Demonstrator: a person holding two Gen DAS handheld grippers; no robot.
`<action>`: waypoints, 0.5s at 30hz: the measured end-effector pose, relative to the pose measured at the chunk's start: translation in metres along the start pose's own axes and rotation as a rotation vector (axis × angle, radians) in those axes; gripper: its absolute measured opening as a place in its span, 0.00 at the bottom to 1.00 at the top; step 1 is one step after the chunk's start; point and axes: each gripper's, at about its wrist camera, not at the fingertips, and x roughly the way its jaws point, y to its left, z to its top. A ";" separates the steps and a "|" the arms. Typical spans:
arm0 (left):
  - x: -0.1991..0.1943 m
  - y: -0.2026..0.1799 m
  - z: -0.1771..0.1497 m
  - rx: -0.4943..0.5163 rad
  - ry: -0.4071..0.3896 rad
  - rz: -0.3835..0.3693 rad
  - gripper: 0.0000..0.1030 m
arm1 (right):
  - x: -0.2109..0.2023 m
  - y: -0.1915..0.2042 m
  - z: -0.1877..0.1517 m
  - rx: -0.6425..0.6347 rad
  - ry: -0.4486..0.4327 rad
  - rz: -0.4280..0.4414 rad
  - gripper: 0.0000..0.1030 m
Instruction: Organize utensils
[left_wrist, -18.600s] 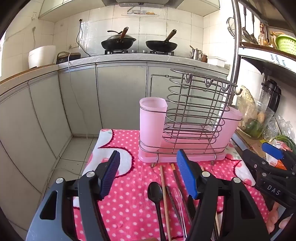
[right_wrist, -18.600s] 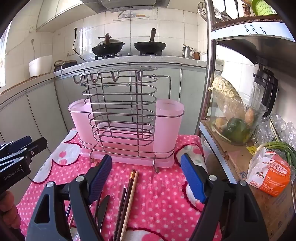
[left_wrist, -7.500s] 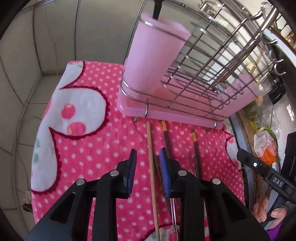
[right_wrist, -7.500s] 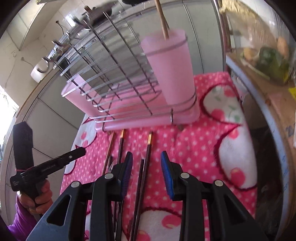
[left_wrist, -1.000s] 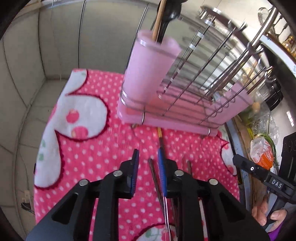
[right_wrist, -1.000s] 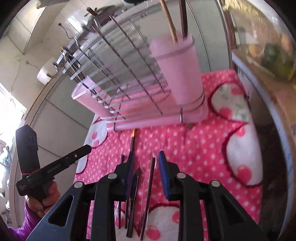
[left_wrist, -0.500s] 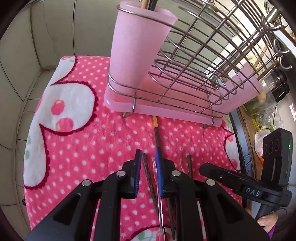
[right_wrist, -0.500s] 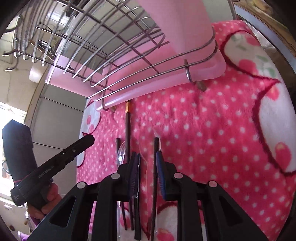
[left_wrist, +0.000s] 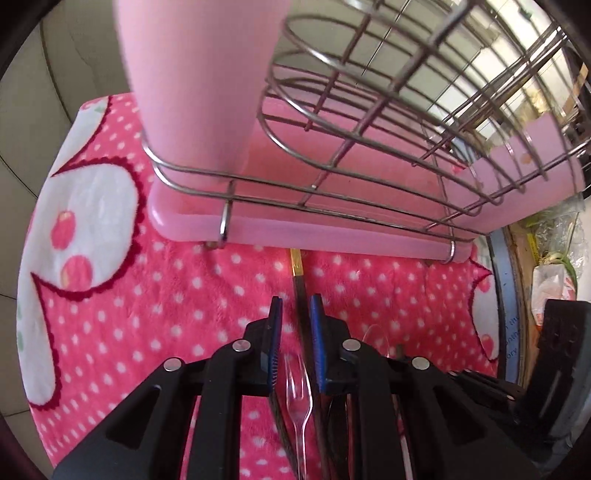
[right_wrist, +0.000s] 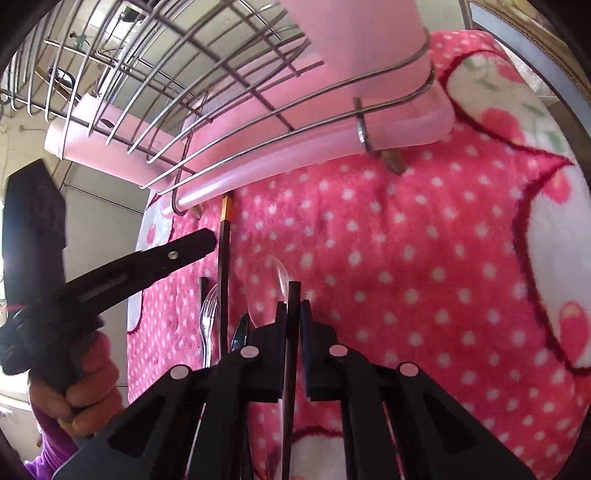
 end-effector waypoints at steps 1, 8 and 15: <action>0.006 -0.002 0.002 0.003 0.008 0.020 0.15 | -0.003 -0.003 0.000 0.004 -0.003 0.006 0.06; 0.019 -0.014 0.008 0.031 0.021 0.078 0.15 | -0.021 -0.018 0.003 0.040 -0.029 0.045 0.07; -0.001 -0.026 -0.008 0.041 -0.005 0.026 0.07 | -0.045 -0.026 -0.001 0.037 -0.073 0.057 0.06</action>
